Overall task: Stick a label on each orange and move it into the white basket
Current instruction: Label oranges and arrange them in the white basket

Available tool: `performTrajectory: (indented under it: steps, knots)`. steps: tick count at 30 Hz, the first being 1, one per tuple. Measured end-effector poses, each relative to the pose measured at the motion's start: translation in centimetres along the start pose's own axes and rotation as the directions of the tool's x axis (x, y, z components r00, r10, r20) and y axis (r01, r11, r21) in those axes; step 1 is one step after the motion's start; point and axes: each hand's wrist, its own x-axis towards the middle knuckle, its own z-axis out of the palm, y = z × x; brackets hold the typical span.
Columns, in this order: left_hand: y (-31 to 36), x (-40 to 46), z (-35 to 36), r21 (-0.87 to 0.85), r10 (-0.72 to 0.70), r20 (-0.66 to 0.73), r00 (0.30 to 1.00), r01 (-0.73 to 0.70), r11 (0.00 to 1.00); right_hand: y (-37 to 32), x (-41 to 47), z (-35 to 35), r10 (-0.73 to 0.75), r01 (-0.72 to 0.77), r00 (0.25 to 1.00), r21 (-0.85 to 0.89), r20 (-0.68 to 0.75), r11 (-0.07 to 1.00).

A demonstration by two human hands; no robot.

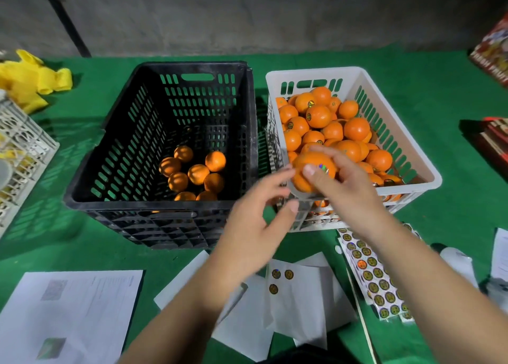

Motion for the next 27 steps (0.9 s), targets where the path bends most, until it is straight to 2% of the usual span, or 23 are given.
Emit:
performTrajectory:
  steps: [2, 3, 4, 6, 8, 14, 16, 17, 19, 21, 22, 24, 26, 27]
  knots:
    - [0.4, 2.8, -2.8, 0.374, 0.169, -0.019, 0.985, -0.150, 0.915, -0.3, 3.3, -1.8, -0.055, 0.045, 0.997, -0.158, -0.062, 0.986]
    - [0.0, 4.0, -4.2, 0.496, 0.220, -0.042, 0.975, -0.171, 0.851, 0.2, 5.0, -2.7, -0.045, 0.025, 0.997, -0.276, -0.066, 0.961]
    - [-0.8, 5.0, -5.4, 0.561, 0.203, -0.069, 0.977, -0.130, 0.818, 1.1, 6.6, -3.3, -0.004, -0.016, 0.999, -0.394, -0.051, 0.919]
    - [-3.1, 6.2, -7.1, 0.595, 0.016, -0.118, 0.993, 0.057, 0.802, 3.5, 8.6, -3.8, 0.127, -0.097, 0.992, -0.579, 0.011, 0.809]
    - [-4.7, 6.8, -7.7, 0.570, -0.176, -0.129, 0.976, 0.218, 0.793, 5.9, 9.1, -3.5, 0.239, -0.133, 0.969, -0.669, 0.068, 0.731]
    - [-5.9, 7.7, -7.1, 0.644, -0.300, -0.033, 0.953, 0.250, 0.723, 7.7, 10.0, -3.1, 0.320, -0.217, 0.946, -0.641, 0.047, 0.736]
    - [-6.1, 8.0, -7.2, 0.627, -0.373, 0.009, 0.928, 0.286, 0.725, 7.2, 10.6, -2.8, 0.381, -0.269, 0.924, -0.681, 0.016, 0.681]
    - [-6.2, 8.2, -7.2, 0.612, -0.415, 0.033, 0.909, 0.310, 0.728, 6.7, 10.9, -2.2, 0.357, -0.263, 0.934, -0.721, -0.023, 0.641]
    - [-6.1, 8.4, -7.2, 0.566, -0.489, 0.057, 0.871, 0.375, 0.734, 5.4, 11.1, 0.0, 0.154, -0.157, 0.985, -0.785, -0.079, 0.599]
    - [-6.2, 8.4, -7.2, 0.542, -0.545, 0.072, 0.835, 0.426, 0.724, 4.4, 10.3, 2.5, -0.072, 0.025, 0.997, -0.783, -0.025, 0.622]
    - [-6.3, 8.6, -7.2, 0.552, -0.573, 0.092, 0.814, 0.438, 0.710, 4.6, 9.8, 3.5, -0.139, 0.116, 0.990, -0.782, 0.037, 0.612]
    - [-6.5, 9.5, -7.5, 0.612, -0.648, 0.169, 0.743, 0.436, 0.660, 5.4, 9.0, 4.7, -0.170, 0.213, 0.975, -0.807, 0.141, 0.550]
    - [-6.7, 11.3, -7.5, 0.691, -0.707, 0.267, 0.655, 0.381, 0.614, 6.1, 8.9, 4.8, -0.153, 0.220, 0.975, -0.833, 0.164, 0.507]
    - [-7.0, 12.4, -7.3, 0.728, -0.721, 0.280, 0.634, 0.349, 0.590, 6.1, 8.9, 4.8, -0.177, 0.231, 0.971, -0.842, 0.164, 0.488]
